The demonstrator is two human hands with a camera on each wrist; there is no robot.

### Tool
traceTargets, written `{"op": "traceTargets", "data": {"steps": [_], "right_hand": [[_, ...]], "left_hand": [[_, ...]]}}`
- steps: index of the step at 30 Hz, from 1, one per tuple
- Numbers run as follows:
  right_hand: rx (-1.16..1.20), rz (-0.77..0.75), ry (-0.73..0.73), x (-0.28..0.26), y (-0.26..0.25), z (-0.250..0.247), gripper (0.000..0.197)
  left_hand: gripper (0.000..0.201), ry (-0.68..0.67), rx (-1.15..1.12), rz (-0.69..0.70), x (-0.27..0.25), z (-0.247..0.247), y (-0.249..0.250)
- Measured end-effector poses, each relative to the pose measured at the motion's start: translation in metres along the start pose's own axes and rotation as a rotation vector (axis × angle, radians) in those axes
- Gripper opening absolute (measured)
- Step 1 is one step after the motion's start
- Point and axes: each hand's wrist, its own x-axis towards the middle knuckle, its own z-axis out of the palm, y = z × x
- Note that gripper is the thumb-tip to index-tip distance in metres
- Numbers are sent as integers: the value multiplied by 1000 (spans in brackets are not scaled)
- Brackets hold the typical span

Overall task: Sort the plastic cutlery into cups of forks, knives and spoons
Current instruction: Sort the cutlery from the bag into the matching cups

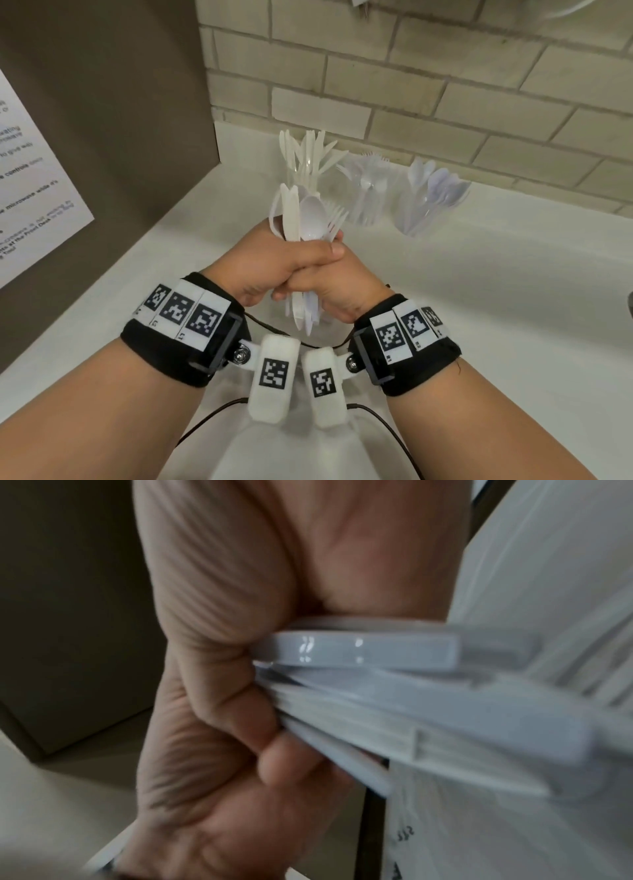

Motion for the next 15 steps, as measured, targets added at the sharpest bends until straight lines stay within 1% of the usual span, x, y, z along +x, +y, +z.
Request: {"op": "traceTargets", "data": {"steps": [2, 4, 6, 8, 10, 11, 13, 15], "right_hand": [[12, -5, 7, 0, -1, -1, 49], [6, -10, 27, 1, -3, -5, 54], [-54, 28, 47, 1, -4, -8, 49], [-133, 100, 74, 2, -2, -10, 35], [-159, 151, 90, 1, -4, -7, 22], [-142, 154, 81, -1, -5, -4, 24], [-47, 137, 47, -5, -8, 1, 35], [21, 126, 17, -6, -9, 3, 51]], "left_hand": [[24, 37, -32, 14, 3, 1, 1], [22, 81, -75, 38, 6, 2, 3], [15, 163, -132, 67, 7, 5, 7], [6, 220, -223, 93, 10, 6, 9], [7, 211, -268, 96, 11, 8, 8], [10, 189, -254, 82, 12, 9, 8], [15, 130, -136, 37, 13, 10, 6], [9, 76, -54, 3, 12, 9, 4]]}}
